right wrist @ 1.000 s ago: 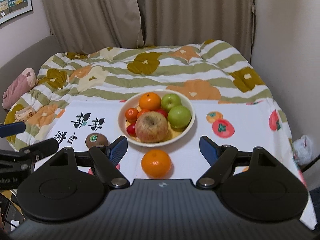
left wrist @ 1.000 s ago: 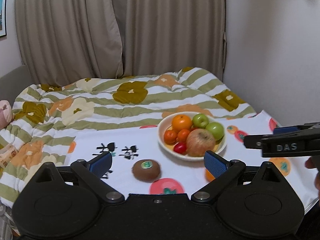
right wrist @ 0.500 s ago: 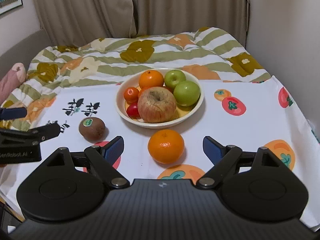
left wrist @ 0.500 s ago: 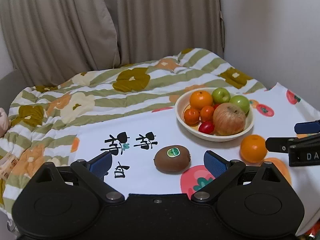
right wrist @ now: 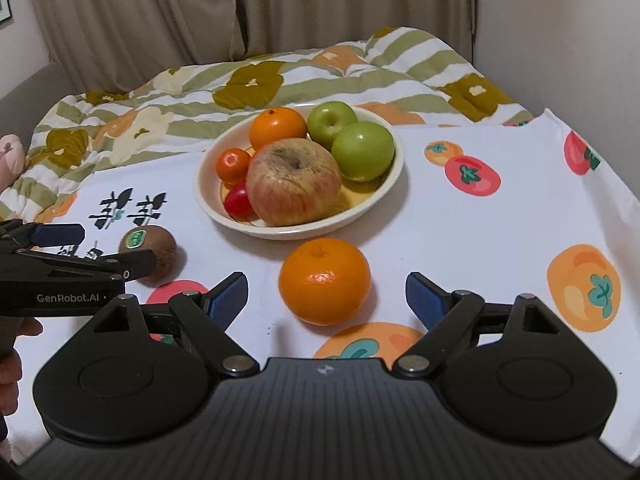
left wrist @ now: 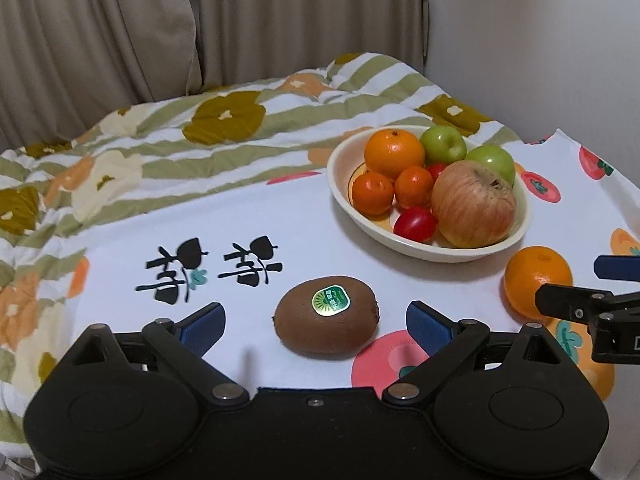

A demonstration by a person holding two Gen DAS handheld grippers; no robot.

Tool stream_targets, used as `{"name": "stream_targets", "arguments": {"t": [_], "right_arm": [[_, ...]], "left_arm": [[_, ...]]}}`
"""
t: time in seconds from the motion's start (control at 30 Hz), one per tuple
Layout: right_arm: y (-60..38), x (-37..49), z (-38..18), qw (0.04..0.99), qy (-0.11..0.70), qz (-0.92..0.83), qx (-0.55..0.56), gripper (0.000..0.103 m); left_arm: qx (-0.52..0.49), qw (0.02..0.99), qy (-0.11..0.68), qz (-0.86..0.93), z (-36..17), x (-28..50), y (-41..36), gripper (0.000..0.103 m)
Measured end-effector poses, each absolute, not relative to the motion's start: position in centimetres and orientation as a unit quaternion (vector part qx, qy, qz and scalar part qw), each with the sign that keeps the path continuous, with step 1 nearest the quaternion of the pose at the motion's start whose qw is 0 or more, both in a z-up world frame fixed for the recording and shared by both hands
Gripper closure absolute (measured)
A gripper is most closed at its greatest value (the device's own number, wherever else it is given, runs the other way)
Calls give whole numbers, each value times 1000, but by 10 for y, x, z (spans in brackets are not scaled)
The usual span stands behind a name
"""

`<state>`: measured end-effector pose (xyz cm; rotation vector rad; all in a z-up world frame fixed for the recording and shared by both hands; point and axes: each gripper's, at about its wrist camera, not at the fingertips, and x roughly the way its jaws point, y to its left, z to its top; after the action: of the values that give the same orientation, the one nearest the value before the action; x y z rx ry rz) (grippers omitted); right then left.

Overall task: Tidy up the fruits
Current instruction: 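Close the left tool on the kiwi while the right tool grips the large orange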

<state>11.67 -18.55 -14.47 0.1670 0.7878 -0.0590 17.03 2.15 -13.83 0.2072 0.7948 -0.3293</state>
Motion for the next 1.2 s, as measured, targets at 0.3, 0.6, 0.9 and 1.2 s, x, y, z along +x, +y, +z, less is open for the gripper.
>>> {"name": "stream_targets", "arguments": {"t": [0.3,0.6,0.9,1.2], "right_arm": [[-187,123,-156,919,387,-30,76,3],[-188,132,-160,916,392,-26,76,5],[-189,141,-166,913,402,-14,69,15],[-187,146,-167,910,409,10,62,28]], "left_arm": [[73,891,418,-162,-158,190,18,27],[75,889,420,-165,-157,188,17,33],[69,889,424,-158,-155,177,20,33],[58,892,424,-147,-146,168,19,33]]}}
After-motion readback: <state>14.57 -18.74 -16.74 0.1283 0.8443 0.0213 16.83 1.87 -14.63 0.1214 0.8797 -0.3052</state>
